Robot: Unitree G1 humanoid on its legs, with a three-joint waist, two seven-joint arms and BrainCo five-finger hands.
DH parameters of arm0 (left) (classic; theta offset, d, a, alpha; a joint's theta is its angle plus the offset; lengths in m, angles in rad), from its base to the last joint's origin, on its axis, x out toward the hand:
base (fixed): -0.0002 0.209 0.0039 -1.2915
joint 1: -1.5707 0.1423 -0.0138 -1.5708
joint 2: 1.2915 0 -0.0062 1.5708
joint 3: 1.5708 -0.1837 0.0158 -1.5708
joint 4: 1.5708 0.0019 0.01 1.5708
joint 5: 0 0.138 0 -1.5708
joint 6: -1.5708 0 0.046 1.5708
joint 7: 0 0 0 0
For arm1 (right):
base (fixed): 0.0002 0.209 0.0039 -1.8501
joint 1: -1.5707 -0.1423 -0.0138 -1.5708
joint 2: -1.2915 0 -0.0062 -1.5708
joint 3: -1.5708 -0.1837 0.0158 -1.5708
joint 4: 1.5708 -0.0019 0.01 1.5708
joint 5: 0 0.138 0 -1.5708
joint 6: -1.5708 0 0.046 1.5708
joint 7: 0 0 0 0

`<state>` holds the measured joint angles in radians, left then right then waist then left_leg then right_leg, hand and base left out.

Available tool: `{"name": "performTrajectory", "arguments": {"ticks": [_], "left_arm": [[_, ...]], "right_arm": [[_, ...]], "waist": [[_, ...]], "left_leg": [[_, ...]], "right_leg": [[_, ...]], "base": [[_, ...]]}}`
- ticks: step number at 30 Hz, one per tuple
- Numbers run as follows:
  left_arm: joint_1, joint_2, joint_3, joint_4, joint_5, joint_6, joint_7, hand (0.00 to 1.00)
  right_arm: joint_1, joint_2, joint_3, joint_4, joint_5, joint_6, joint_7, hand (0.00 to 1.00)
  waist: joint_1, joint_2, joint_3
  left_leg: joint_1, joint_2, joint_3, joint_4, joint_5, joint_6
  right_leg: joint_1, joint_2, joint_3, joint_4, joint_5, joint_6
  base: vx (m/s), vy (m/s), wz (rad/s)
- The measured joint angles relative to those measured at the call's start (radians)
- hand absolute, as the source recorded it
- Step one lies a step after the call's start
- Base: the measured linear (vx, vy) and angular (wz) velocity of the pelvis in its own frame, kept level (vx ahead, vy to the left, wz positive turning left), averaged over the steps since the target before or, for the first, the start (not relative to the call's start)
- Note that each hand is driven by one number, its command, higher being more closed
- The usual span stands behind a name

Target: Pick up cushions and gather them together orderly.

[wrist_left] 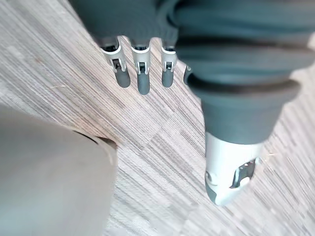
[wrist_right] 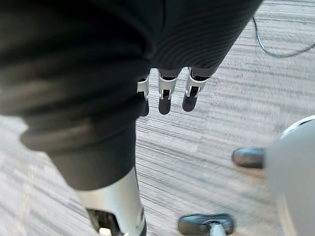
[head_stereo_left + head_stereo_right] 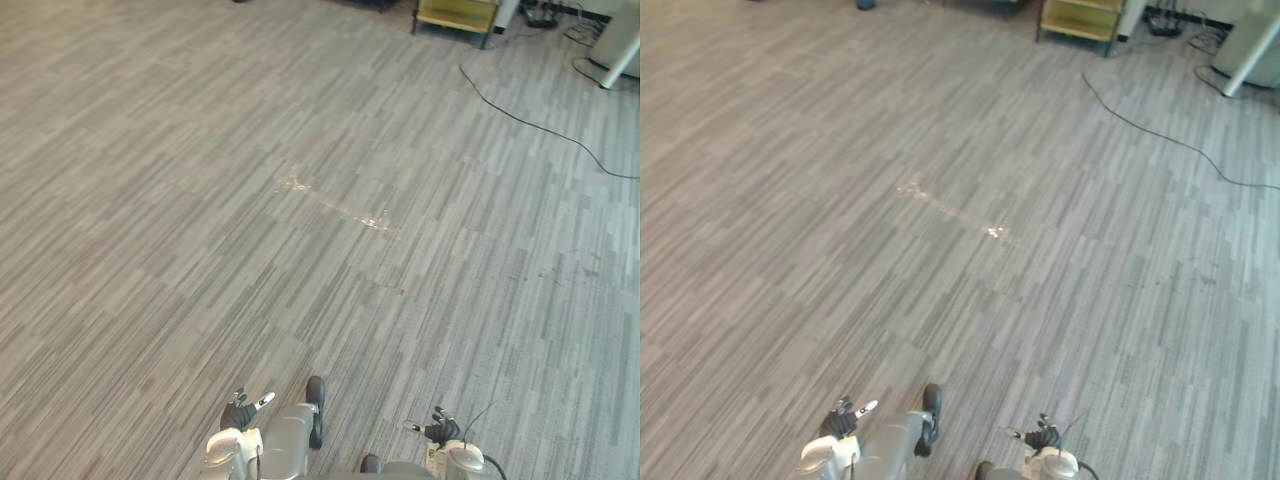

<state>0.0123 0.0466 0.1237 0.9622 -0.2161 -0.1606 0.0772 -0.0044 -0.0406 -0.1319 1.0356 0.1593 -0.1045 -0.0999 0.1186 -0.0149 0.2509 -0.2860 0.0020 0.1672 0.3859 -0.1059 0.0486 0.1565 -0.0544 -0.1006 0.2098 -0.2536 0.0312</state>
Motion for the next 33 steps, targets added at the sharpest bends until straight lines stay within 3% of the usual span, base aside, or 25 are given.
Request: {"name": "performTrajectory", "arguments": {"ticks": [1,2,3,4,6,8,10,12,13,14,15,16,17,18,19,20,22,24,26,27,29,30,31,32,33], "left_arm": [[0.005,0.002,-0.004,0.007,-0.001,0.000,0.000,0.00],[0.004,0.012,-0.025,0.015,-0.001,0.001,0.000,0.00],[0.001,0.023,-0.048,0.019,0.000,0.003,0.001,0.00],[-0.008,0.032,-0.073,0.027,0.004,0.012,0.003,0.00],[-0.017,0.028,-0.081,0.028,0.019,0.018,0.007,0.00],[-0.019,0.020,-0.082,0.032,0.018,0.020,0.006,0.00],[-0.020,0.008,-0.084,0.032,0.018,0.020,0.006,0.00],[-0.023,0.008,-0.109,0.032,0.019,0.019,0.006,0.00],[-0.016,0.013,-0.114,0.037,0.020,0.019,0.006,0.00],[-0.018,0.005,-0.113,0.049,0.020,0.019,0.006,0.00],[-0.024,-0.023,-0.109,0.069,0.030,0.020,0.003,0.00],[-0.024,-0.044,-0.093,0.069,0.038,0.020,0.005,0.00],[-0.030,-0.057,-0.061,0.068,0.038,0.021,0.005,0.00],[-0.033,-0.072,-0.035,0.061,0.036,0.021,0.005,0.00],[-0.025,-0.082,-0.021,0.042,0.036,0.019,0.005,0.00],[-0.019,-0.080,-0.022,0.017,0.034,0.016,0.002,0.00],[-0.018,-0.071,-0.023,-0.019,0.030,0.015,0.001,0.00],[-0.018,-0.070,-0.025,-0.043,0.018,0.013,0.001,0.00],[-0.022,-0.069,-0.026,-0.049,0.017,0.004,0.000,0.00],[-0.023,-0.068,-0.025,-0.051,0.017,0.001,-0.001,0.00],[-0.019,-0.060,-0.029,-0.054,0.016,-0.004,0.000,0.00],[-0.020,-0.053,-0.031,-0.053,0.015,-0.005,0.001,0.00],[-0.021,-0.030,-0.030,-0.050,0.015,-0.007,0.002,0.00],[-0.025,-0.018,-0.023,-0.048,0.014,-0.005,0.004,0.00],[-0.026,-0.015,-0.021,-0.046,0.014,-0.004,0.007,0.00]], "right_arm": [[0.004,0.016,-0.010,-0.003,0.000,-0.004,0.002,0.00],[0.011,0.026,-0.014,-0.023,0.000,-0.006,0.002,0.00],[0.018,0.027,-0.013,-0.042,0.000,-0.010,0.004,0.00],[0.020,0.023,-0.014,-0.061,0.001,-0.016,0.004,0.00],[0.026,0.015,-0.021,-0.081,0.001,-0.015,0.004,0.00],[0.016,0.010,-0.025,-0.082,0.008,-0.026,0.006,0.00],[0.014,-0.010,-0.024,-0.074,0.009,-0.026,0.008,0.00],[0.016,-0.020,-0.023,-0.068,0.016,-0.025,0.010,0.00],[0.020,-0.026,-0.023,-0.057,0.019,-0.024,0.012,0.00],[0.018,-0.035,-0.025,-0.056,0.021,-0.027,0.013,0.00],[-0.006,-0.053,-0.032,-0.037,0.017,-0.026,0.012,0.00],[-0.005,-0.048,-0.066,-0.040,0.020,-0.024,0.012,0.00],[0.001,-0.045,-0.069,-0.044,0.030,-0.022,0.012,0.00],[0.015,-0.042,-0.061,-0.060,0.040,-0.023,0.011,0.00],[0.028,-0.039,-0.051,-0.074,0.037,-0.019,0.011,0.00],[0.032,-0.033,-0.049,-0.079,0.045,-0.023,0.010,0.00],[0.036,-0.009,-0.050,-0.078,0.071,-0.022,0.009,0.00],[0.043,0.002,-0.050,-0.077,0.084,-0.021,0.006,0.00],[0.031,0.002,-0.052,-0.060,0.086,-0.020,0.000,0.00],[0.028,0.002,-0.052,-0.056,0.086,-0.019,-0.001,0.00],[0.023,-0.001,-0.051,-0.027,0.085,-0.021,-0.004,0.00],[0.021,-0.002,-0.051,-0.021,0.084,-0.021,-0.007,0.00],[0.012,0.021,-0.051,-0.012,0.083,-0.018,-0.009,0.00],[0.025,0.036,-0.061,-0.011,0.081,-0.019,-0.009,0.00],[0.027,0.041,-0.066,-0.008,0.081,-0.018,-0.010,0.00]], "waist": [[0.004,0.000,-0.001],[-0.007,-0.007,-0.003],[-0.014,-0.010,-0.005],[-0.023,-0.018,-0.004],[-0.042,-0.014,-0.003],[-0.066,-0.020,0.000],[-0.076,-0.012,0.003],[-0.086,-0.011,0.002],[-0.094,-0.023,-0.005],[-0.100,-0.007,-0.001],[-0.102,0.044,-0.010],[-0.112,0.060,-0.006],[-0.121,0.073,0.001],[-0.119,0.081,0.004],[-0.108,0.085,0.004],[-0.101,0.092,0.003],[-0.084,0.064,0.010],[-0.072,0.054,0.003],[-0.057,0.053,0.003],[-0.054,0.048,0.005],[-0.037,0.046,0.003],[-0.027,0.041,0.002],[-0.018,0.008,-0.022],[-0.023,-0.017,-0.028],[-0.018,-0.023,-0.025]], "left_leg": [[0.067,0.014,0.015,0.006,-0.058,-0.010],[0.127,0.011,0.013,0.001,-0.112,-0.012],[0.158,0.006,0.006,0.002,-0.149,-0.007],[0.205,-0.001,0.004,0.016,-0.191,-0.004],[0.286,0.002,-0.003,-0.004,-0.235,-0.005],[0.391,0.014,-0.014,-0.072,-0.253,-0.013],[0.476,0.037,-0.013,-0.141,-0.252,-0.014],[0.537,0.061,-0.021,-0.185,-0.252,-0.016],[0.568,0.060,-0.048,-0.186,-0.261,-0.037],[0.577,0.075,-0.062,-0.181,-0.262,-0.040],[0.545,0.117,-0.097,-0.097,-0.232,-0.096],[0.507,0.129,-0.130,0.037,-0.169,-0.101],[0.450,0.143,-0.147,0.202,-0.084,-0.098],[0.374,0.168,-0.149,0.383,0.052,-0.111],[0.296,0.200,-0.141,0.559,0.122,-0.145],[0.205,0.241,-0.098,0.735,0.074,-0.141],[0.095,0.267,-0.015,0.802,0.001,-0.122],[0.005,0.269,0.044,0.712,-0.043,-0.115],[-0.057,0.212,0.096,0.339,-0.087,-0.113],[-0.063,0.188,0.098,0.252,-0.080,-0.109],[-0.067,0.109,0.063,-0.142,0.062,-0.132],[-0.068,0.107,0.058,-0.122,0.115,-0.118],[-0.102,0.074,0.053,-0.040,0.117,-0.066],[-0.124,0.073,0.052,0.050,0.036,-0.044],[-0.119,0.072,0.057,0.079,0.010,-0.036]], "right_leg": [[-0.058,-0.007,0.004,0.221,-0.004,0.011],[-0.157,-0.035,-0.007,0.499,0.049,0.066],[-0.224,-0.062,-0.015,0.652,0.064,0.071],[-0.306,-0.110,-0.049,0.829,0.053,0.053],[-0.403,-0.166,-0.133,0.912,0.029,0.015],[-0.487,-0.185,-0.204,0.830,-0.008,0.003],[-0.527,-0.168,-0.263,0.645,-0.014,-0.005],[-0.573,-0.093,-0.240,0.271,0.098,-0.007],[-0.561,-0.063,-0.179,0.137,0.305,-0.043],[-0.556,-0.046,-0.177,0.146,0.301,-0.097],[-0.560,-0.023,-0.174,0.216,0.230,-0.096],[-0.531,-0.030,-0.206,0.260,0.165,-0.103],[-0.472,-0.028,-0.228,0.257,0.121,-0.101],[-0.409,-0.018,-0.236,0.233,0.093,-0.105],[-0.348,0.002,-0.237,0.205,0.070,-0.108],[-0.267,0.021,-0.234,0.168,0.050,-0.116],[-0.152,0.023,-0.227,0.087,0.036,-0.107],[-0.063,0.020,-0.223,-0.001,0.030,-0.094],[0.035,0.004,-0.217,-0.077,0.024,-0.071],[0.053,-0.006,-0.218,-0.088,0.018,-0.060],[0.128,-0.025,-0.197,-0.147,-0.027,-0.002],[0.139,-0.031,-0.185,-0.152,-0.041,0.006],[0.141,-0.062,-0.162,-0.135,-0.070,-0.004],[0.111,-0.089,-0.146,-0.024,-0.066,0.003],[0.083,-0.102,-0.131,0.054,-0.066,0.005]], "base": [[0.61,0.093,-0.68],[0.50,0.067,-0.48],[0.51,0.027,-0.12],[0.51,0.002,0.03],[0.51,-0.018,0.09],[0.54,-0.086,0.19],[0.59,-0.136,0.16],[0.76,-0.229,0.28],[0.69,-0.238,0.27],[0.69,-0.230,0.23],[0.67,-0.241,0.24],[0.80,-0.316,0.36],[0.66,-0.298,0.46],[0.53,-0.219,0.31],[0.50,-0.141,0.04],[0.49,-0.099,-0.13],[0.64,-0.132,-0.13],[0.64,-0.109,-0.11],[0.52,0.024,-0.11],[0.55,0.105,-0.16],[0.55,0.160,-0.36],[0.70,0.235,-0.42],[0.78,0.234,-0.21],[0.67,0.186,-0.11],[0.68,0.204,-0.17]]}}
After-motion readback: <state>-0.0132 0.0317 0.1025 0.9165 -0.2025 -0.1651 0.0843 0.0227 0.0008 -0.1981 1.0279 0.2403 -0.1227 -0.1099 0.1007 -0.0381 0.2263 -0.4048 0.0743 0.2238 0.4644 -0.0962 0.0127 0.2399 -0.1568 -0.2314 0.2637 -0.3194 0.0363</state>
